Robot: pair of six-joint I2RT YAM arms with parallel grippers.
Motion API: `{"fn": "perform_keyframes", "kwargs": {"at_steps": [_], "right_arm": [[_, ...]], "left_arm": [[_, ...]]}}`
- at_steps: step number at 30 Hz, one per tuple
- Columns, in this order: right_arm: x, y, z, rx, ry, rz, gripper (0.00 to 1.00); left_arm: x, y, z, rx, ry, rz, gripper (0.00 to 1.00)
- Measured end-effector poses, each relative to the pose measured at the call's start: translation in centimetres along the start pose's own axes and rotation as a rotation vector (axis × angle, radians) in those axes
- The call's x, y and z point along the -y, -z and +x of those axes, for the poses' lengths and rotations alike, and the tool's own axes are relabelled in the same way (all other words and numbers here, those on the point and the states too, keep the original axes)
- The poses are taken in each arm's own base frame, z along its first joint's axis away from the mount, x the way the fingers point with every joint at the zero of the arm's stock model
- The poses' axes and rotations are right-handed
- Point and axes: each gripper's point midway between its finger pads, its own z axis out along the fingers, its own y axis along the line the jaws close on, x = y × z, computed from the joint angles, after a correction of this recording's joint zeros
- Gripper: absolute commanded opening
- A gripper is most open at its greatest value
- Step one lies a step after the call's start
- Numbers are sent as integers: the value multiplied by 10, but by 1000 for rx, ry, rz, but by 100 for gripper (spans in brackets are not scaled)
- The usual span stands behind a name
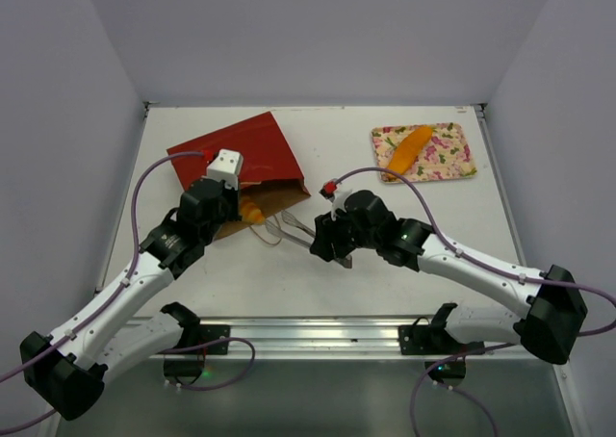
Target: Take the fake bread out of the paper bag
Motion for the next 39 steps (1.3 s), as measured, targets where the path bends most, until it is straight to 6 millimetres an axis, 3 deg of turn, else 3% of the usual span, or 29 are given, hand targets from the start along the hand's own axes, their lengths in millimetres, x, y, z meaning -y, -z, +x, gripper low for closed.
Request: {"fn": "perform_keyframes", "kwargs": {"at_steps": [21, 39], "right_arm": [[7, -48, -29, 82, 231, -4, 54], [14, -82, -19, 58, 277, -2, 54]], "left_arm": [[0, 2, -3, 10, 5, 7, 0], [1, 4, -4, 17, 7, 14, 0]]}}
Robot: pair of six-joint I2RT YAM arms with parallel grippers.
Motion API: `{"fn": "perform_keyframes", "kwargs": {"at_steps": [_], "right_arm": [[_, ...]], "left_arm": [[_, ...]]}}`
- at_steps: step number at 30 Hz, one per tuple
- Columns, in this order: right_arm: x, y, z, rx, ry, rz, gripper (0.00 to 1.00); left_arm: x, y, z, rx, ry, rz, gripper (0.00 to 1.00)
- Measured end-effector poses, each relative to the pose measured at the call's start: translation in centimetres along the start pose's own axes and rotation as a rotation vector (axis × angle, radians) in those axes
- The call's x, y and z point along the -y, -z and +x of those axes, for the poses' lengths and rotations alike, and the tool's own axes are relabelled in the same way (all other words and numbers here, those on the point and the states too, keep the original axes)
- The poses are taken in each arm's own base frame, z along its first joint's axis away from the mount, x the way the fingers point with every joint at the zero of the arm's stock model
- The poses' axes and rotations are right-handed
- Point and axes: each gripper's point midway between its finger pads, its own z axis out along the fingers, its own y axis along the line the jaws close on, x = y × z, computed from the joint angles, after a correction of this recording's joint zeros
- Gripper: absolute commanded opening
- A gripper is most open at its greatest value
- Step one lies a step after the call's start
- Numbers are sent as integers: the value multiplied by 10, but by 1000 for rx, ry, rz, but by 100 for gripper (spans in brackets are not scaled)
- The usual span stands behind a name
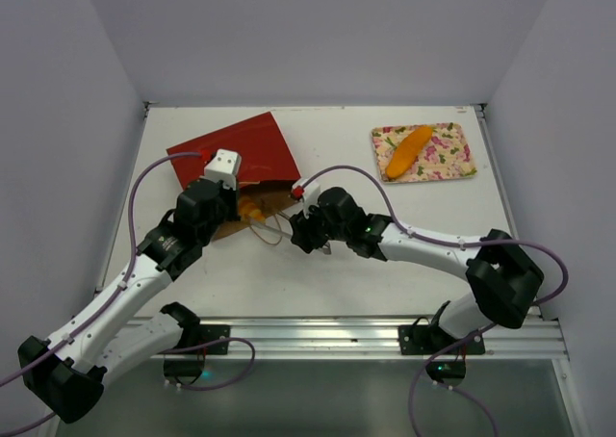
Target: Take the fake bread out of the paper bag
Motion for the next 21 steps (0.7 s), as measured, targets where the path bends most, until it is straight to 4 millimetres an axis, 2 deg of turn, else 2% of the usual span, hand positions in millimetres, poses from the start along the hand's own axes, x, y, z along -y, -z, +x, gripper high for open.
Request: {"fn": "perform_keyframes", "kwargs": {"at_steps": [15, 21], "right_arm": [[3, -26, 24, -56, -3, 3, 51], [4, -30, 28, -65, -6, 2, 40]], "left_arm": [[1, 0, 0, 0, 0, 4, 0], [1, 0, 0, 0, 0, 4, 0]]}}
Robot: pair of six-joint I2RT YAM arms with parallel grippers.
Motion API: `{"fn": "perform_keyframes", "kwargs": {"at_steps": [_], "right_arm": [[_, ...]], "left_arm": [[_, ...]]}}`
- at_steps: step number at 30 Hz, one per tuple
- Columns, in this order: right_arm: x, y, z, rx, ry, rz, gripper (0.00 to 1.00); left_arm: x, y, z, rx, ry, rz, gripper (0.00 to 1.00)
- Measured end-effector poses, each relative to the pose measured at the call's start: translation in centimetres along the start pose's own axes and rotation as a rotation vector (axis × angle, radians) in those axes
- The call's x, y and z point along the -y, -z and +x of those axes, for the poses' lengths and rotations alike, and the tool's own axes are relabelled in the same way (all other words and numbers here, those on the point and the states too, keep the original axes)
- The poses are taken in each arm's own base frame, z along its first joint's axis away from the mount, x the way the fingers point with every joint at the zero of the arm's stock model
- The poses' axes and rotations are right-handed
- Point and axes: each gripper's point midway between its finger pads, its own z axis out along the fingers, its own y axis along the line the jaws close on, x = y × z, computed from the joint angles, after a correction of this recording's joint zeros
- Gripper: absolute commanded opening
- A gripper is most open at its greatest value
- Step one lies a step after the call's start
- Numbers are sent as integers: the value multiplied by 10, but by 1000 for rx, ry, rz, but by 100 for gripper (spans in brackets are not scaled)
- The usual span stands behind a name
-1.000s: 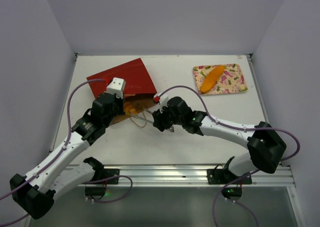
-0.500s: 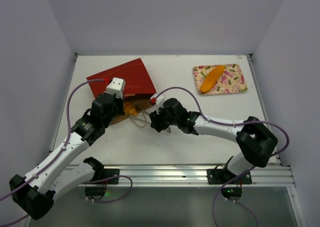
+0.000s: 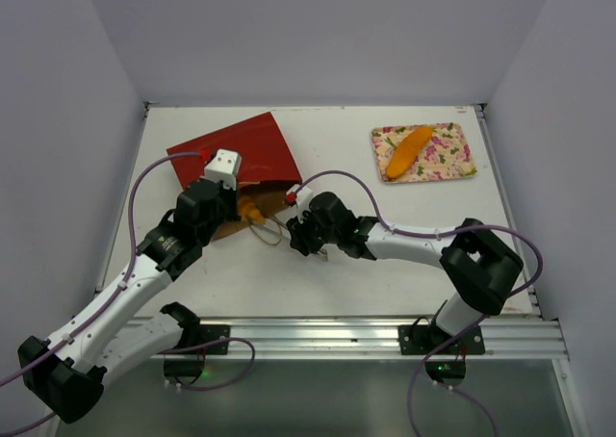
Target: Take the fake bread out of the paper bag
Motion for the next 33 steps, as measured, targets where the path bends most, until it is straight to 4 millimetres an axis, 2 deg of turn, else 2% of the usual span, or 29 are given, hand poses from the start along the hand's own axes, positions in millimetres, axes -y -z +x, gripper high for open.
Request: {"fn": "perform_keyframes", "kwargs": {"at_steps": [3, 12, 16, 23, 33], "right_arm": [[0, -1, 1, -2, -3, 0, 36], [-1, 2, -1, 1, -16, -1, 33], [-4, 12, -9, 17, -21, -3, 33], [-10, 32, -28, 63, -33, -15, 33], [-17, 62, -37, 85, -32, -37, 31]], "left_arm": [[0, 0, 0, 0, 0, 0, 0], [0, 0, 0, 0, 0, 0, 0], [0, -1, 2, -7, -2, 0, 0], [2, -13, 18, -73, -22, -7, 0], [2, -14, 19, -78, -20, -8, 0]]}}
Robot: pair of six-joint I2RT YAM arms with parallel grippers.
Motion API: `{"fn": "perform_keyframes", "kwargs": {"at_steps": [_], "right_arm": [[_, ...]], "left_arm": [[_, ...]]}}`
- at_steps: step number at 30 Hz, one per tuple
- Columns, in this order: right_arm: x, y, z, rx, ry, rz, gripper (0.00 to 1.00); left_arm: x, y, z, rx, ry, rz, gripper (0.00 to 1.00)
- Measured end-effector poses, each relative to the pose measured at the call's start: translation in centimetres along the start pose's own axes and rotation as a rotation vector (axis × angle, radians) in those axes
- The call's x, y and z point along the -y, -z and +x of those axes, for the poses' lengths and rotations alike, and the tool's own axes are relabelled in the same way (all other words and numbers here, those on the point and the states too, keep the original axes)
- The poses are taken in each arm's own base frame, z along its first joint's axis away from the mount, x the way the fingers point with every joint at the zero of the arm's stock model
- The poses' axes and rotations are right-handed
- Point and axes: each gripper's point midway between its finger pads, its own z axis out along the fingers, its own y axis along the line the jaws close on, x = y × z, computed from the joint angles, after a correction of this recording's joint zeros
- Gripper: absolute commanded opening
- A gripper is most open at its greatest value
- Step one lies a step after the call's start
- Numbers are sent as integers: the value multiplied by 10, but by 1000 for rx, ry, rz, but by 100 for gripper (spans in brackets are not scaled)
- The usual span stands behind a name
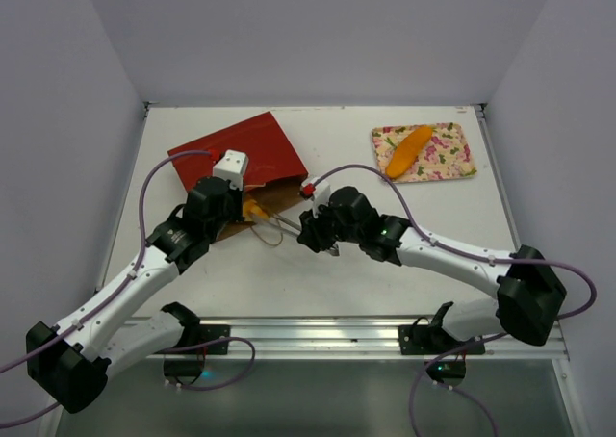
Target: Take the fake bread out of the paper bag
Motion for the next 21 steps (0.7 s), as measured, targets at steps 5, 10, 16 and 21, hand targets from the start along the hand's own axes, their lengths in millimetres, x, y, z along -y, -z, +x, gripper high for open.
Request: {"fn": "perform_keyframes", "kwargs": {"at_steps": [5, 10, 16, 21], "right_arm": [[-5, 28, -6, 38, -2, -9, 31], [-7, 52, -4, 52, -12, -7, 31], [0, 76, 11, 16, -33, 45, 29], [9, 94, 28, -39, -67, 112, 28]], "left_arm": [[0, 0, 0, 0, 1, -1, 0], [-1, -2, 3, -11, -1, -5, 0], [-6, -5, 6, -24, 1, -30, 0], [-11, -5, 5, -22, 8, -50, 0]]}}
